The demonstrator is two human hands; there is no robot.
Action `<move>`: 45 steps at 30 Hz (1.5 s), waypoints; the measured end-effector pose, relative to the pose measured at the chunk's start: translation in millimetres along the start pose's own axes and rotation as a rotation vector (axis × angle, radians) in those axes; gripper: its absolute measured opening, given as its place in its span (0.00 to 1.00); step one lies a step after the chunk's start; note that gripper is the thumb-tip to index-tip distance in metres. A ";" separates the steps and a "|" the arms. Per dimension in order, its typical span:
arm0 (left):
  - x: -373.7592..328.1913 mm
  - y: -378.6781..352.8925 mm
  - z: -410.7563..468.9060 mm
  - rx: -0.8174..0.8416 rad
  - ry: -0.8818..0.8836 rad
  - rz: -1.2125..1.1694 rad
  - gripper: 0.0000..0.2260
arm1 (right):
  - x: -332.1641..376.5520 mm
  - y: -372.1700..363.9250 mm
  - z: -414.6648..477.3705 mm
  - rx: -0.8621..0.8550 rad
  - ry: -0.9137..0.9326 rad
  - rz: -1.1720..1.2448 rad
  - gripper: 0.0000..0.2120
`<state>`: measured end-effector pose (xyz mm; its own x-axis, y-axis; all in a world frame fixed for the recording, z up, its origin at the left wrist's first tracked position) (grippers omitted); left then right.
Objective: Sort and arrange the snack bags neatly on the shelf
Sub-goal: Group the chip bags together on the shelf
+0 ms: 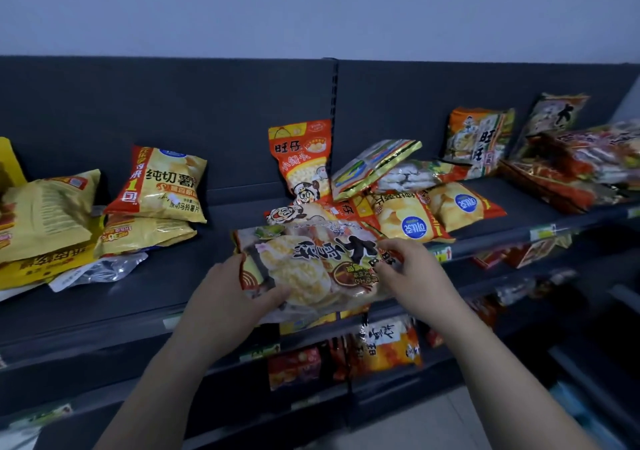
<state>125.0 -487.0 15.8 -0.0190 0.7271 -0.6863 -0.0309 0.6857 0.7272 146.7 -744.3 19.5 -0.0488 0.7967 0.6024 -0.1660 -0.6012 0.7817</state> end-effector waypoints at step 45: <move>-627.0 -458.6 296.3 0.267 -0.507 -0.126 0.30 | -505.9 493.2 238.1 -0.588 -0.346 -0.269 0.17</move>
<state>447.2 -1246.9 115.4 0.4512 0.5204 -0.7250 0.2521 0.7049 0.6629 324.1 -1458.6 138.8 0.3656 0.7885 0.4946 -0.6344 -0.1778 0.7523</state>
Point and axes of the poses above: each hand's wrist, its own z-axis towards the middle knuckle, its own y-axis out of the back of the hand, x = y × z, the point moved 7 cm from there along z, towards the middle knuckle, and after that the axes turned 1 degree about y, right-handed, at the moved point
